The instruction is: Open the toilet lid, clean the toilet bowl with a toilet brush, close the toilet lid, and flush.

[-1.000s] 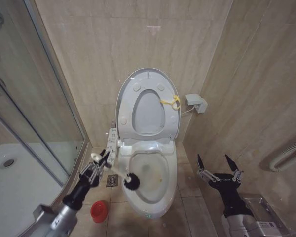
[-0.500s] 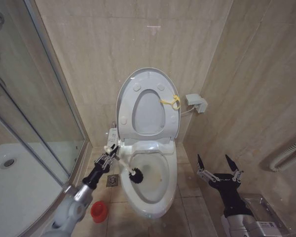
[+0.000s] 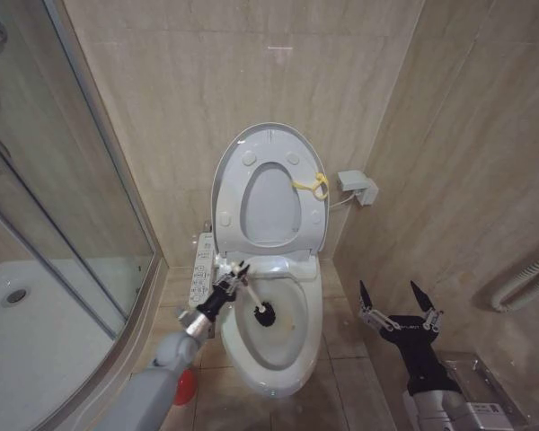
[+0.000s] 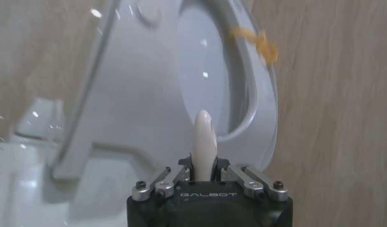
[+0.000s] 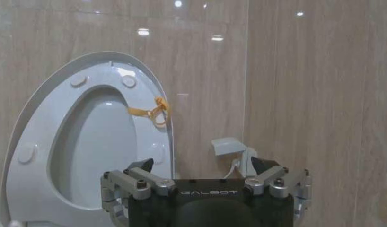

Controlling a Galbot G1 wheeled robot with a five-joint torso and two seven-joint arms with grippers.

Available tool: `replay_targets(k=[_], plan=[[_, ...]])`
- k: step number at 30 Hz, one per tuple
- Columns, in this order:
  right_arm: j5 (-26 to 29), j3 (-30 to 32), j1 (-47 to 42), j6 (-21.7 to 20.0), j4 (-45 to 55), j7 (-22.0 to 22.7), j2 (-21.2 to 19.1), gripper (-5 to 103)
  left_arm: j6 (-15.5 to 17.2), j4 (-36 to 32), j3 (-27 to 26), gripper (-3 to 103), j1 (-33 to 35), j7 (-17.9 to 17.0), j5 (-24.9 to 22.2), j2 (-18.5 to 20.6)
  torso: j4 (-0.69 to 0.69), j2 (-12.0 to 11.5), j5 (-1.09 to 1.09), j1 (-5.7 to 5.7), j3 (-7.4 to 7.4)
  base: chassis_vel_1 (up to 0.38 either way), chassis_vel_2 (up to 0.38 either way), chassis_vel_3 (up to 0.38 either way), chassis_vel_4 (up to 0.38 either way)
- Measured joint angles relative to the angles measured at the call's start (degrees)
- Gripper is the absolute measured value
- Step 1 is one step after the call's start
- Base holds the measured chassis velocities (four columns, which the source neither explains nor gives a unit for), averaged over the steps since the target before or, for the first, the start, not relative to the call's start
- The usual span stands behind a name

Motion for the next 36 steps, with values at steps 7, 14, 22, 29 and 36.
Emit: replay_targets(k=[7,14,22,29,36], plan=[[0.0,0.0,0.0,0.0,0.0,0.0,0.0,100,-2.0,9.0,4.7,22,-5.4,-0.2,6.5,-2.3,0.01,0.0,0.0,0.0,0.0,0.0,0.0,0.0,0.0],[0.0,0.0,0.0,0.0,0.0,0.0,0.0,100,0.5,8.6,6.5,22,-4.5,-1.8,-3.2,-4.1,0.05,0.0,0.02,0.0,-0.01,0.0,0.0,0.0,0.0],[0.0,0.0,0.0,0.0,0.0,0.0,0.0,100,2.4,5.3,4.9,22,-3.8,-3.5,-12.9,-7.9,-0.01,0.0,0.0,-0.01,-0.01,0.0,0.0,0.0,0.0],[0.0,0.0,0.0,0.0,0.0,0.0,0.0,100,-4.2,13.7,2.8,22,-4.2,0.8,-2.0,-9.8,0.05,0.0,0.0,-0.01,-0.02,0.0,0.0,0.0,0.0],[0.0,0.0,0.0,0.0,0.0,0.0,0.0,100,-10.8,15.8,2.6,22,-4.9,-1.8,6.1,-12.5,0.01,0.0,0.0,-0.02,-0.01,0.0,0.0,0.0,0.0]])
